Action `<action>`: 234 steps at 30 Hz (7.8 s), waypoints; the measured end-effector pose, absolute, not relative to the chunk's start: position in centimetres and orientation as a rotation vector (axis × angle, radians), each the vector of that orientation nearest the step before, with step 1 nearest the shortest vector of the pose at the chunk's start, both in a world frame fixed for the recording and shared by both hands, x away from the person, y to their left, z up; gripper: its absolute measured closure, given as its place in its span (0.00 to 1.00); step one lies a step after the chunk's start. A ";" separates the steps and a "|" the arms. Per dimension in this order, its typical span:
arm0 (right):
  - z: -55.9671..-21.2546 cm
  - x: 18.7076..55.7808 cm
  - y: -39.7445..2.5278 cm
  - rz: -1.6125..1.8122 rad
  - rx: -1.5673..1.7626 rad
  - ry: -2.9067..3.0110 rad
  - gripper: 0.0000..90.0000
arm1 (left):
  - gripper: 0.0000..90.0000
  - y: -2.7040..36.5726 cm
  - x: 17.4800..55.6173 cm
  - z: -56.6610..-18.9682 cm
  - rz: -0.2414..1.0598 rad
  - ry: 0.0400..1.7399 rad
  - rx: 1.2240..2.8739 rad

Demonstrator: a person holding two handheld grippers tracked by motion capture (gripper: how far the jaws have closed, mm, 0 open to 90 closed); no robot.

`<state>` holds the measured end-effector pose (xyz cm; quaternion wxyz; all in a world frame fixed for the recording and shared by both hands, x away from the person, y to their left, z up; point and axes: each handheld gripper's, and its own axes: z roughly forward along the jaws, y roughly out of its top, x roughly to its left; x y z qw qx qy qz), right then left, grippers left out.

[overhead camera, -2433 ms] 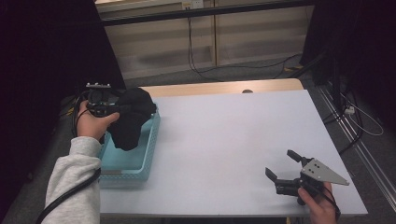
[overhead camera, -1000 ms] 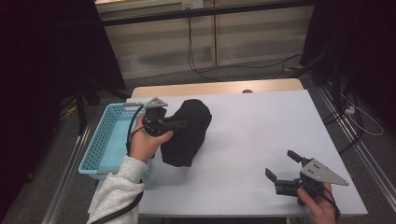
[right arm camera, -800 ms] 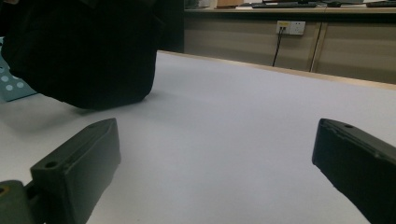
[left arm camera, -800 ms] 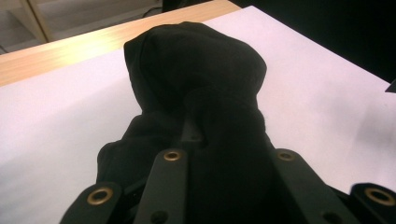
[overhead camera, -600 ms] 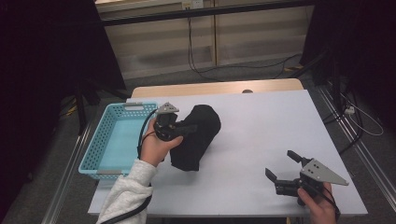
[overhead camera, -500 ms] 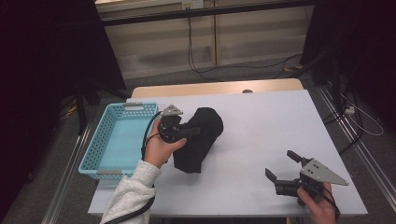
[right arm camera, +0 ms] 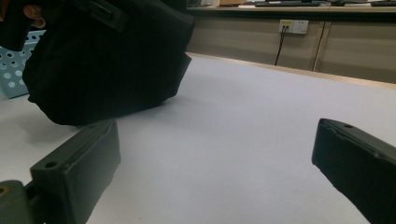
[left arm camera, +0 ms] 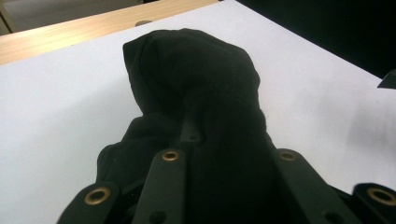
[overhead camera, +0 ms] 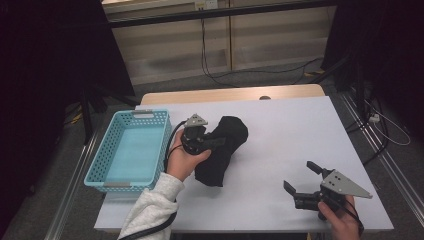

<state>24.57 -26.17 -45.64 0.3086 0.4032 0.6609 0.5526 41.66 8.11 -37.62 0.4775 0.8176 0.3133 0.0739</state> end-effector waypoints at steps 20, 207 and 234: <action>-45.3 24.3 -25.8 1.424 1.038 1.761 0.00 | 0.31 8.2 41.3 -38.4 0.233 0.715 1.980; -45.8 30.6 -25.4 1.191 1.295 2.025 0.98 | 0.38 9.0 39.3 -46.5 0.217 0.765 2.062; -43.9 30.3 -18.3 1.209 0.979 2.192 0.34 | 0.96 8.8 38.6 -46.5 0.087 0.850 2.109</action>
